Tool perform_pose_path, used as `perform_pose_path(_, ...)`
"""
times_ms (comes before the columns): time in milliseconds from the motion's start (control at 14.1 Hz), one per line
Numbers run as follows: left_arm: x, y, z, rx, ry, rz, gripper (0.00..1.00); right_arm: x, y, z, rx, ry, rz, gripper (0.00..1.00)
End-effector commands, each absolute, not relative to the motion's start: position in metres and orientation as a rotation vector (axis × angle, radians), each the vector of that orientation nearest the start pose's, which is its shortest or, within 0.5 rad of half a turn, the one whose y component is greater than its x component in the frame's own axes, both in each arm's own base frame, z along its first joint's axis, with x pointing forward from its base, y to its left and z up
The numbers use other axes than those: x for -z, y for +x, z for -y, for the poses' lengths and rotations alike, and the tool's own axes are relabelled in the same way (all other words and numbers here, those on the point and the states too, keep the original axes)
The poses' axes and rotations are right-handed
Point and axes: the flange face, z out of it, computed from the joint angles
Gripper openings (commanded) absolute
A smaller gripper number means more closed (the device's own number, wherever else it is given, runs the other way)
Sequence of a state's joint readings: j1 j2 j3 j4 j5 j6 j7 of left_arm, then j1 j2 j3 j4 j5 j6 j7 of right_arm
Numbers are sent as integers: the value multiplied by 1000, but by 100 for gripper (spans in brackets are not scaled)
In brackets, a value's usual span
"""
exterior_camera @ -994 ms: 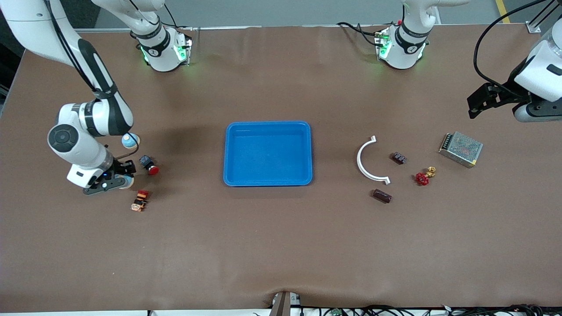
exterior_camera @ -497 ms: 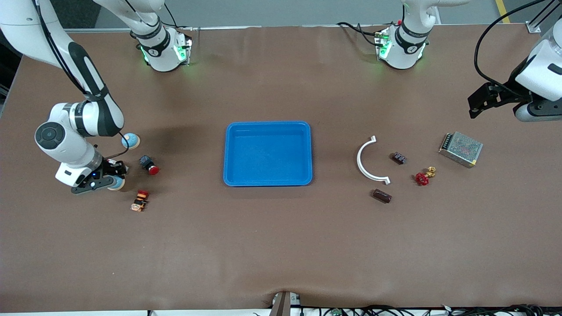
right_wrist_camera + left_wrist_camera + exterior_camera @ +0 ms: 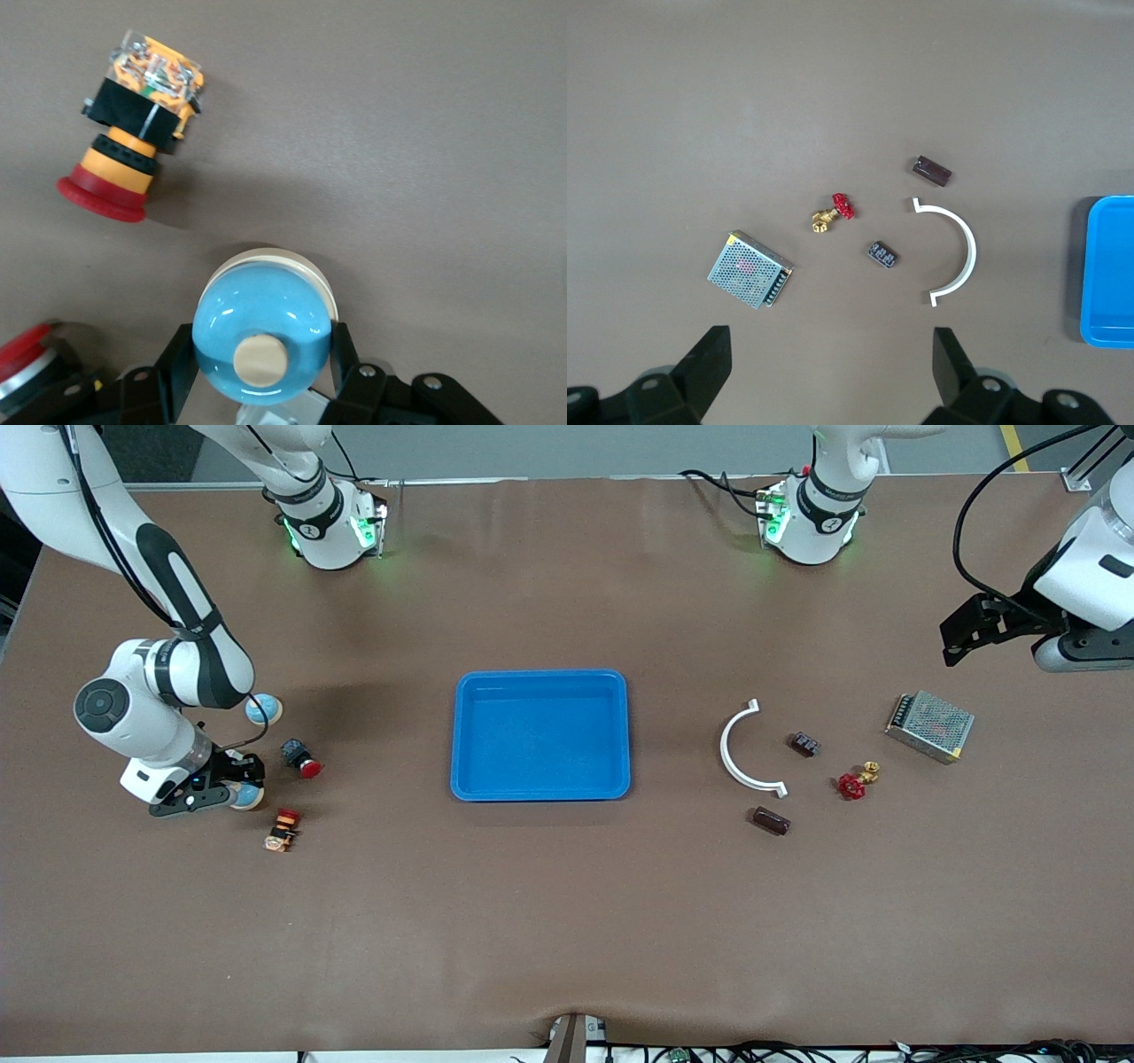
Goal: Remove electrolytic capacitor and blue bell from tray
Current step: 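Lower the bell beside the red push buttons with the right gripper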
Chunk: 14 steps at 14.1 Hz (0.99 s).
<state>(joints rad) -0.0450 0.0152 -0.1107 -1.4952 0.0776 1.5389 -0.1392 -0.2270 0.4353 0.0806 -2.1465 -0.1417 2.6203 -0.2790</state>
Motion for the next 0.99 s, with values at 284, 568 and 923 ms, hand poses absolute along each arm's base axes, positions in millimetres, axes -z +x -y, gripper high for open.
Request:
perform_pose_path(284,-653,549,76,83,-3079,-19,100,-192,577,92,70,-3134,411,0)
perform_pose_path(568,-658,546,77,93,-3086,-19,100,-190,583,99,83,-3135,413,0)
perform_pose_path(923,-659,546,77,95,-3086,-26,100,-181,588,104,75,-3131,404,0)
